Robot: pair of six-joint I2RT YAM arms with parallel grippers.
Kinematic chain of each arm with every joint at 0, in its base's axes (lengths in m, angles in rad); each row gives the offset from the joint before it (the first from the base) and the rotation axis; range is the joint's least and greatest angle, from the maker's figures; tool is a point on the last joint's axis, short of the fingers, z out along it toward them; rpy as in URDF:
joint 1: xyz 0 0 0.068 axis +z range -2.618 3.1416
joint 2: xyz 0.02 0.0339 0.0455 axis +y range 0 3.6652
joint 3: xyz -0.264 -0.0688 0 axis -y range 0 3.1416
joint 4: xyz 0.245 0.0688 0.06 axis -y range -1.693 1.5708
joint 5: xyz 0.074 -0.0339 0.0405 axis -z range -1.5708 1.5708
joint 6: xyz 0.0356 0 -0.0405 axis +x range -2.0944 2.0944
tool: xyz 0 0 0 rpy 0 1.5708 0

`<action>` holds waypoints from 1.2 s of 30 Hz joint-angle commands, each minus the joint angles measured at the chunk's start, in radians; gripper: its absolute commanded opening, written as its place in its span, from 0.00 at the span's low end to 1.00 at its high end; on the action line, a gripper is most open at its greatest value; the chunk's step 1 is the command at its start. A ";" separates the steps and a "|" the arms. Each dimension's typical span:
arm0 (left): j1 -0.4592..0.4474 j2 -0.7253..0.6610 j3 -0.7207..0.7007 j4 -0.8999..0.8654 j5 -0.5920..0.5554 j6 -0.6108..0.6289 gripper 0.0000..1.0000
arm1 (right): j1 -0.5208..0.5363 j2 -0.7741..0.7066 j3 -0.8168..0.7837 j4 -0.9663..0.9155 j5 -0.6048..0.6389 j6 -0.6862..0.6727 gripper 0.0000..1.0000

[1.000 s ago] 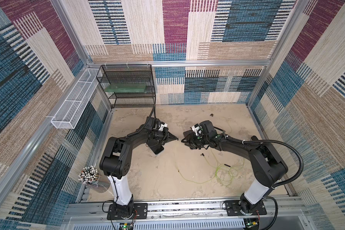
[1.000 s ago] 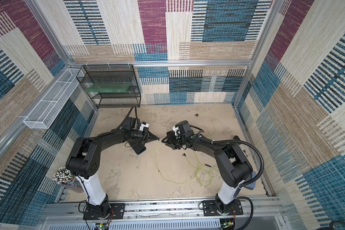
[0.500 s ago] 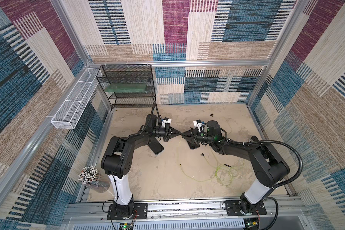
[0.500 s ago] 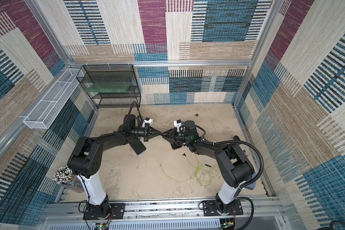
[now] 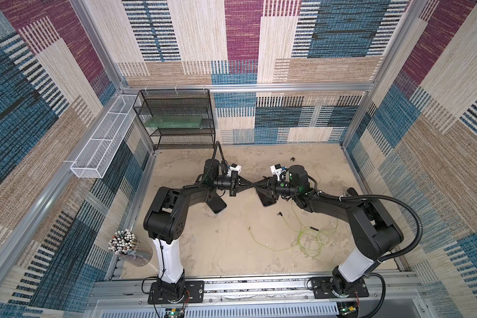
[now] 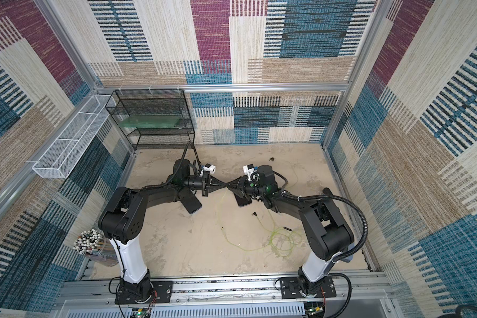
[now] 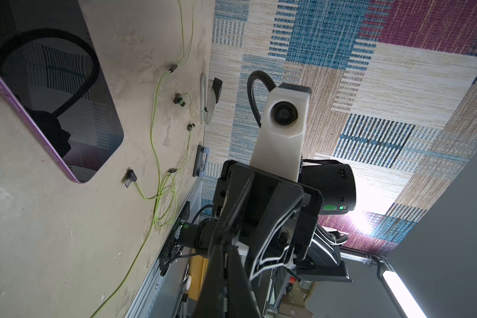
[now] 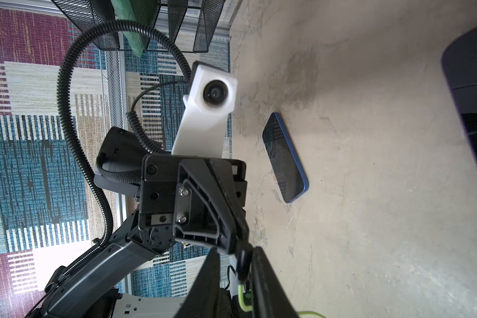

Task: Plug wired earphones into phones
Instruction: Pick up the wired earphone from the center of the board.

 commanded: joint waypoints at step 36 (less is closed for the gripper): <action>0.089 -0.099 0.393 -1.453 -1.045 0.648 1.00 | 0.114 -0.060 0.193 -0.677 0.598 -0.353 0.00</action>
